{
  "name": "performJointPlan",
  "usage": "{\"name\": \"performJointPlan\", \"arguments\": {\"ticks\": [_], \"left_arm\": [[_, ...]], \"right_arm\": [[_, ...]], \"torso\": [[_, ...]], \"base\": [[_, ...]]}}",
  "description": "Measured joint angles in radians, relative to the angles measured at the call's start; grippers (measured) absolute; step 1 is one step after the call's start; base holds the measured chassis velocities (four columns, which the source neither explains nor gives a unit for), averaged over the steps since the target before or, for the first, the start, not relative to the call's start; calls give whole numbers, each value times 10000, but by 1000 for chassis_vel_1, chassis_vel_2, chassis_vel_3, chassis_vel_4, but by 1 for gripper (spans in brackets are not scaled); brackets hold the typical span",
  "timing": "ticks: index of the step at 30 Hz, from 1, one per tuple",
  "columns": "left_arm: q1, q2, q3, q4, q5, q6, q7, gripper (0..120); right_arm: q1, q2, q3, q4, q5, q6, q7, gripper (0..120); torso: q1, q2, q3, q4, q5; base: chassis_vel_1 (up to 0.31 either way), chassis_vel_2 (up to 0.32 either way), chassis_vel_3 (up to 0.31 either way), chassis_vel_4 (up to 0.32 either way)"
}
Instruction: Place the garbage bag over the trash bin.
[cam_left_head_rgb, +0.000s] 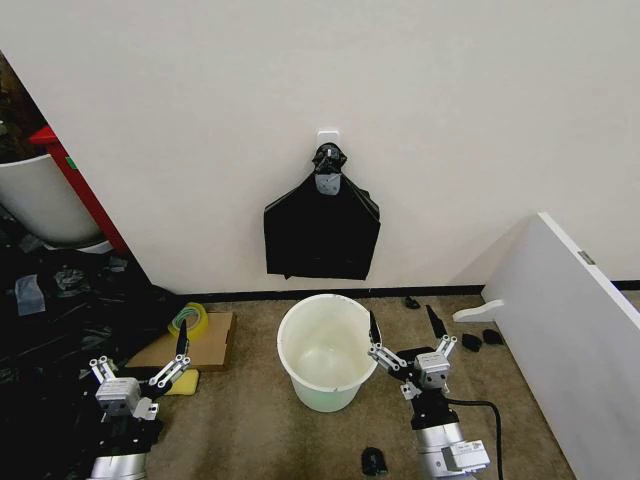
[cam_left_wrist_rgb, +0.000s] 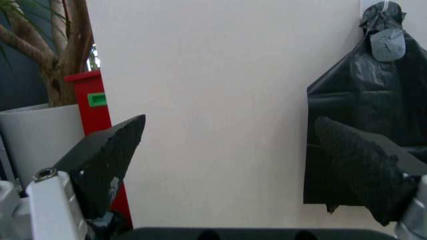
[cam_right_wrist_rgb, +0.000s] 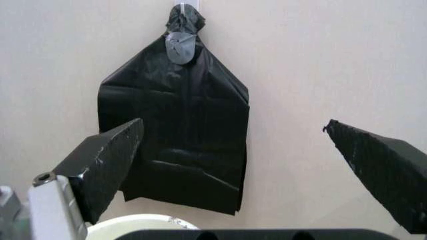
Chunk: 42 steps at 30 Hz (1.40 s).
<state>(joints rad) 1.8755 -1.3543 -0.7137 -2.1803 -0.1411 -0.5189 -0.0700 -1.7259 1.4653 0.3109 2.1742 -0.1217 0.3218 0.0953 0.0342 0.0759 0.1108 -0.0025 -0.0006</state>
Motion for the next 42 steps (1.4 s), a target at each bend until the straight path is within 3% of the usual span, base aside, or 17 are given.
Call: {"name": "performJointPlan", "arguments": {"ticks": [9,10,14,15,17,18,19,20,23,29,37,42], "left_arm": [[-79,-18,67,-39,0,184,-68,100],[-210,-64,203,-131,9,504,-179,100],[-553,-177,576,-390,61,1279,-422,100],[-551,-127,498,-312,60,897,-294,100],[-470,-112,479,-264,112,778,-253,100],[-553,-157,697,-322,272,1121,-356,100],[-668,-231,1043,-459,467,1617,-462,100],[-668,-231,1043,-459,467,1617,-462,100],[-979,-396,1714,-764,871,2718,-773,100],[-277,-306,1689,-691,929,2341,-1128,100],[-74,-389,1345,-566,1313,1632,-991,100],[-118,-387,1403,-540,1226,1605,-994,100]], "right_arm": [[-388,187,147,475,93,-149,-70,100],[-901,446,348,1127,222,-346,-168,100],[-1428,591,327,1608,217,-275,-135,100],[-1475,582,351,1569,298,-364,-136,100],[-1740,740,592,1964,566,-601,-173,100],[-1895,833,889,2142,743,-808,-215,100],[-1862,837,986,2108,776,-876,-252,100],[-1862,837,986,2108,776,-876,-252,100],[-1505,775,1094,1744,775,-952,-272,100],[-970,664,1053,1256,767,-1038,-378,100],[-903,738,1122,1133,716,-1091,-495,100],[-971,792,1066,1173,575,-1066,-511,100]], "torso": [[0,-1,1,5,5],[0,0,0,3,-4],[0,3,-1,-11,-12],[0,1,0,-2,8],[2,2,1,5,12],[2,2,0,0,-22],[2,2,0,0,6],[2,2,0,0,6],[2,2,0,-1,5],[1,1,0,1,2],[1,1,0,0,0],[0,0,0,-1,-1]], "base": [[0,0,0,0],[0,0,0,0],[0,0,0,0],[0,0,0,0],[0,0,0,0],[0,0,0,0],[0,0,0,0],[0,0,0,0],[0,0,0,0],[0,0,0,0],[0,0,0,0],[0,0,0,0]]}}
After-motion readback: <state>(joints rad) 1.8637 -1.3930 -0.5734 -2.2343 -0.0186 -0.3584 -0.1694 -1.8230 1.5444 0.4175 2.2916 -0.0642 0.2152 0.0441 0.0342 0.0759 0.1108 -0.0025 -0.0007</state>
